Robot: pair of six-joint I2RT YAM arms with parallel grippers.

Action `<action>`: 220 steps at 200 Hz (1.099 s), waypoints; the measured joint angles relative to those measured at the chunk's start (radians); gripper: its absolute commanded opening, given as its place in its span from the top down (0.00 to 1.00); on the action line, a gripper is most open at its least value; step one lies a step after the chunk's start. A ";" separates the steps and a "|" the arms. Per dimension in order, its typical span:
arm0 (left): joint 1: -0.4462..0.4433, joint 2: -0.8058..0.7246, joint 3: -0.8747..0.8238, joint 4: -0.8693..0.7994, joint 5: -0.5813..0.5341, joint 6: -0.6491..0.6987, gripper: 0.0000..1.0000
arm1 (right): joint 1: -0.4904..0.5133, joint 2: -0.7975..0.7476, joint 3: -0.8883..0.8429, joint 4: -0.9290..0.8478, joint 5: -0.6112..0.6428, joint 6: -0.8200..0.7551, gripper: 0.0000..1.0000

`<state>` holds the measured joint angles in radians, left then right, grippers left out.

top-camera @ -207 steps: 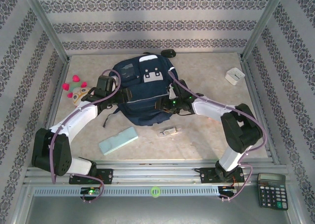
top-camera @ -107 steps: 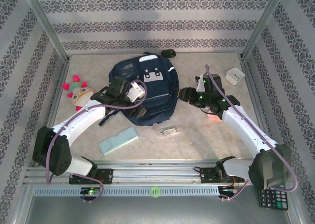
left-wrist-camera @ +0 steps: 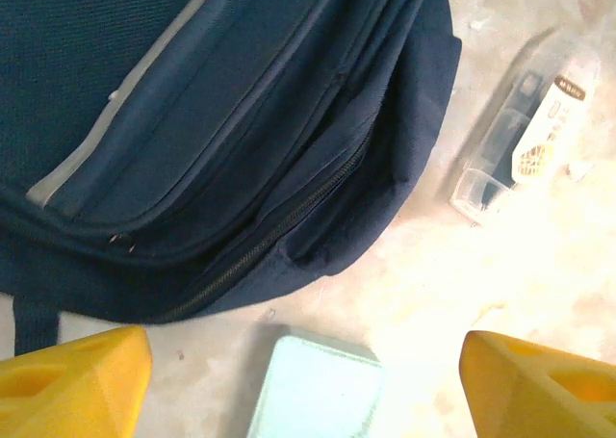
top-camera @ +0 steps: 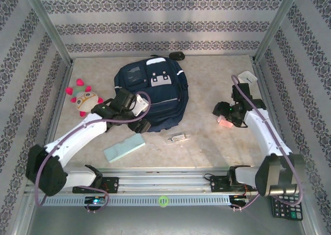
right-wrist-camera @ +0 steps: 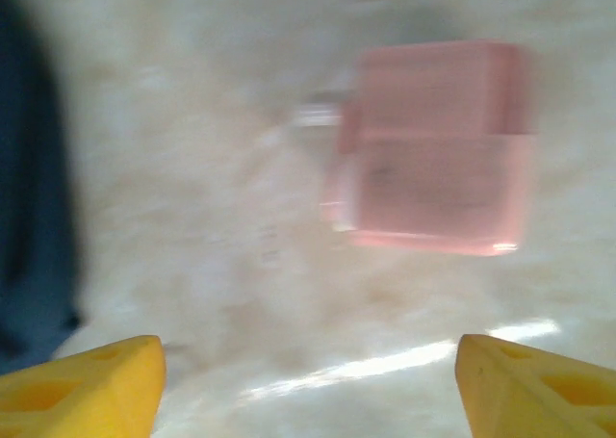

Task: Pack the student bag

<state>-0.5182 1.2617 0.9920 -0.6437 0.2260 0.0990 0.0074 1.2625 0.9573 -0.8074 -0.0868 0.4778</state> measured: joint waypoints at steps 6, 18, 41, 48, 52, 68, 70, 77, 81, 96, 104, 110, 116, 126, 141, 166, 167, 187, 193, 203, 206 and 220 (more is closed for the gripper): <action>0.000 -0.014 -0.003 0.000 -0.003 -0.020 0.17 | -0.018 0.023 0.000 -0.010 0.019 -0.012 0.20; 0.000 -0.020 -0.004 0.001 -0.010 -0.052 0.16 | -0.045 0.058 0.000 -0.017 0.041 -0.031 0.20; 0.000 -0.001 -0.004 0.001 -0.019 -0.087 0.16 | -0.085 0.101 -0.001 0.003 0.048 -0.060 0.18; 0.000 0.006 -0.005 0.002 -0.021 -0.095 0.16 | -0.091 0.114 -0.001 0.013 0.047 -0.065 0.17; 0.000 0.010 -0.005 0.002 -0.021 -0.100 0.16 | -0.091 0.124 -0.001 0.019 0.047 -0.066 0.17; 0.000 0.027 -0.005 0.007 -0.021 -0.117 0.16 | -0.090 0.180 0.003 0.042 0.039 -0.084 0.16; 0.000 0.028 -0.005 0.008 -0.021 -0.119 0.16 | -0.090 0.188 0.003 0.043 0.039 -0.085 0.16; 0.000 0.037 -0.005 0.014 -0.021 -0.128 0.16 | -0.090 0.220 0.007 0.052 0.037 -0.090 0.16; 0.000 0.042 -0.005 0.016 -0.021 -0.132 0.16 | -0.090 0.237 0.009 0.055 0.036 -0.093 0.16; 0.000 0.058 -0.005 0.034 -0.020 -0.146 0.16 | -0.090 0.295 0.019 0.070 0.021 -0.104 0.16; 0.000 0.064 -0.005 0.043 -0.019 -0.154 0.16 | -0.090 0.316 0.034 0.077 0.002 -0.112 0.17; 0.000 0.068 -0.005 0.050 -0.018 -0.157 0.16 | -0.090 0.329 0.044 0.084 0.001 -0.116 0.17; 0.000 0.070 -0.005 0.055 -0.018 -0.160 0.16 | -0.090 0.342 0.054 0.088 -0.005 -0.120 0.18; 0.000 0.074 -0.005 0.061 -0.018 -0.161 0.15 | -0.090 0.362 0.070 0.090 -0.008 -0.129 0.19; 0.000 0.084 -0.005 0.069 -0.018 -0.161 0.15 | -0.090 0.375 0.084 0.099 -0.008 -0.140 0.20; 0.000 0.117 -0.002 0.077 -0.018 -0.161 0.15 | -0.091 0.383 0.091 0.102 -0.008 -0.153 0.18; 0.000 0.118 -0.001 0.077 -0.018 -0.161 0.15 | -0.091 0.383 0.091 0.102 -0.008 -0.153 0.18; 0.000 0.146 0.009 0.079 -0.017 -0.161 0.15 | -0.091 0.388 0.095 0.101 -0.011 -0.161 0.11; 0.000 0.152 0.013 0.080 -0.017 -0.161 0.15 | -0.091 0.389 0.095 0.101 -0.014 -0.160 0.08; 0.000 0.157 0.019 0.083 -0.017 -0.163 0.15 | -0.091 0.391 0.095 0.099 -0.015 -0.164 0.02; 0.000 0.159 0.020 0.084 -0.016 -0.164 0.15 | -0.091 0.392 0.095 0.097 -0.015 -0.158 0.02; 0.000 0.161 0.026 0.089 -0.013 -0.168 0.15 | -0.091 0.389 0.095 0.091 -0.011 -0.160 0.02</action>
<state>-0.5182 1.4227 1.0180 -0.5549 0.2131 -0.0689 -0.0834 1.6520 1.0523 -0.7166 -0.0982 0.3176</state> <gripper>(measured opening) 0.847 0.976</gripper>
